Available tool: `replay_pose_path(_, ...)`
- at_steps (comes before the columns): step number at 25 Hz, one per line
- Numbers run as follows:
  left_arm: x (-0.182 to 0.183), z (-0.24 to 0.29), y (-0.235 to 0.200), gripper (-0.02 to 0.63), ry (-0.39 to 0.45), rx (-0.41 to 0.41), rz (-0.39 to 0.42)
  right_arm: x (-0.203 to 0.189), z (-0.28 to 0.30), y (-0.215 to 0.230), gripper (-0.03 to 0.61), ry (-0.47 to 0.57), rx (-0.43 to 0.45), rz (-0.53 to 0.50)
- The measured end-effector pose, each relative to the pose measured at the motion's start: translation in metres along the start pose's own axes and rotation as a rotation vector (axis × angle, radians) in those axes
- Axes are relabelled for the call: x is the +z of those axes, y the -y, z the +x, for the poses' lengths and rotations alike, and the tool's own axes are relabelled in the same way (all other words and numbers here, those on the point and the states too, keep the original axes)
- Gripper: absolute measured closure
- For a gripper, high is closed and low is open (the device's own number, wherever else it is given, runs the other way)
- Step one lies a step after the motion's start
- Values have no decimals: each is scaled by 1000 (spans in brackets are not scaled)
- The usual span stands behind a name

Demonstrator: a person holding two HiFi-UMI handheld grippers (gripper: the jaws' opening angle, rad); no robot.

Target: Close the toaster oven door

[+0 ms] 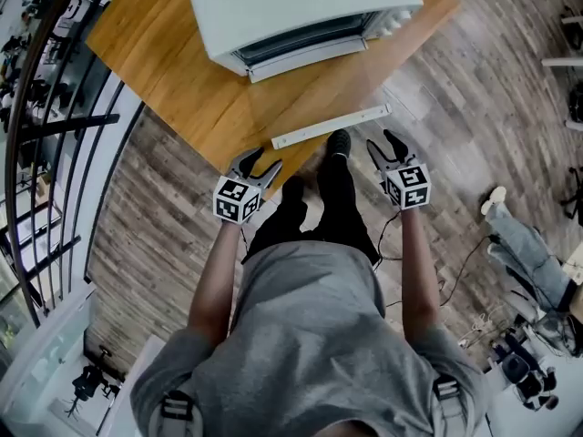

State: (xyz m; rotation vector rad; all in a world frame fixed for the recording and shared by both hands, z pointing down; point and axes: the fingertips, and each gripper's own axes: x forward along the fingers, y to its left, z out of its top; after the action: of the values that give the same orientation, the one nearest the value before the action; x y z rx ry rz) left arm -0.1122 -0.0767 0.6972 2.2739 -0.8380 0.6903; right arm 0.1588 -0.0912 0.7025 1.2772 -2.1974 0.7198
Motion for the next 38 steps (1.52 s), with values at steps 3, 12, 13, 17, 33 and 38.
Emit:
replay_pose_path(3, -6, 11, -4, 371, -22, 11, -10, -7, 6, 10, 366, -19, 6, 17)
replay_pose_path(12, -21, 43, -22, 371, -78, 27, -16, -17, 34, 37, 380, -49, 11, 29)
replay_pose_path(13, -22, 45, -23, 371, -81, 28, -17, -19, 37, 39, 392, -49, 8, 30)
replay_pose_path(17, -26, 51, -22, 371, -94, 19, -14, -27, 48, 44, 397, -70, 9, 28)
replay_pose_path(33, -17, 76, -16, 397, -75, 14, 18, -21, 64, 65, 449, -63, -18, 19)
replay_pose_path(38, -16, 77, -15, 414, -83, 12, 29, -20, 65, 67, 457, -60, -19, 35)
